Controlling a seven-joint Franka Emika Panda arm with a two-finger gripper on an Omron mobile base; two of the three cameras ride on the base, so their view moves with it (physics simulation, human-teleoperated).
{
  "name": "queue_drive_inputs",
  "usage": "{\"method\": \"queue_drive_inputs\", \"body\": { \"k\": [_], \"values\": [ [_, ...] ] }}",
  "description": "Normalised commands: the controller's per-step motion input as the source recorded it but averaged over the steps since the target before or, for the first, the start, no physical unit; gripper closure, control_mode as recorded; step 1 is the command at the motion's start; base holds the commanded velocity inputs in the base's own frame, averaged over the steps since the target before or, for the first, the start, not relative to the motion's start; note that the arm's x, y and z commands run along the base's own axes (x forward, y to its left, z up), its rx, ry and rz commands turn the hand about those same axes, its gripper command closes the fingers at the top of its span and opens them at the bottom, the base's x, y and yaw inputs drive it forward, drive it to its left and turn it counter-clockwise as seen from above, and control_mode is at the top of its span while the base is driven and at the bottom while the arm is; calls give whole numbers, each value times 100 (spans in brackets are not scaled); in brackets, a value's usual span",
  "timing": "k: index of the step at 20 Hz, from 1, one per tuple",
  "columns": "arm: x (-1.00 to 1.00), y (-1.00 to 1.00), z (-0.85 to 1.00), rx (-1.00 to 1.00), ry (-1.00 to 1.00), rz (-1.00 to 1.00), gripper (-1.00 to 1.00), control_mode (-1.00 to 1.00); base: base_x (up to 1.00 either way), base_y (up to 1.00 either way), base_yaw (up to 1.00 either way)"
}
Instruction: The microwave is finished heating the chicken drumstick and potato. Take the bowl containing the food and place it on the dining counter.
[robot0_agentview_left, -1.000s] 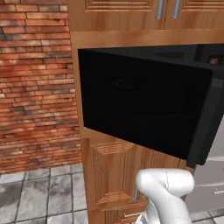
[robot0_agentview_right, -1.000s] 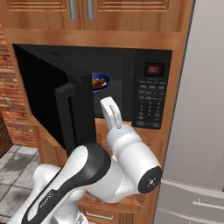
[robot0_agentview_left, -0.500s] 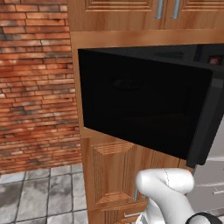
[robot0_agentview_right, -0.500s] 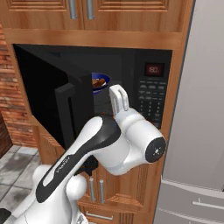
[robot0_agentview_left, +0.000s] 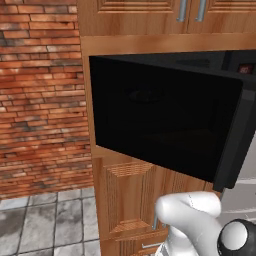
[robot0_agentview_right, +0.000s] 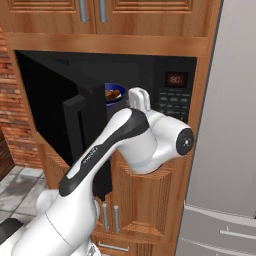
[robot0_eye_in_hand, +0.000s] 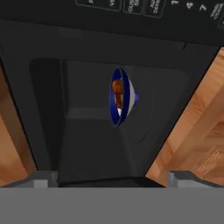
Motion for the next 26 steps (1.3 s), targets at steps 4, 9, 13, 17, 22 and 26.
{"method": "queue_drive_inputs", "body": {
  "k": [4,9,13,17,22,26],
  "values": [
    [0,2,0,3,12,22,-100,-100,0,0,0],
    [-6,15,0,1,9,27,-100,-100,0,0,0],
    [-20,52,0,0,7,28,-100,-100,0,0,0],
    [-39,70,0,0,5,27,-100,-100,0,0,0],
    [-68,85,0,2,0,22,-100,-100,0,0,0],
    [-81,91,0,3,0,20,-100,-100,0,0,0]
  ]
}}
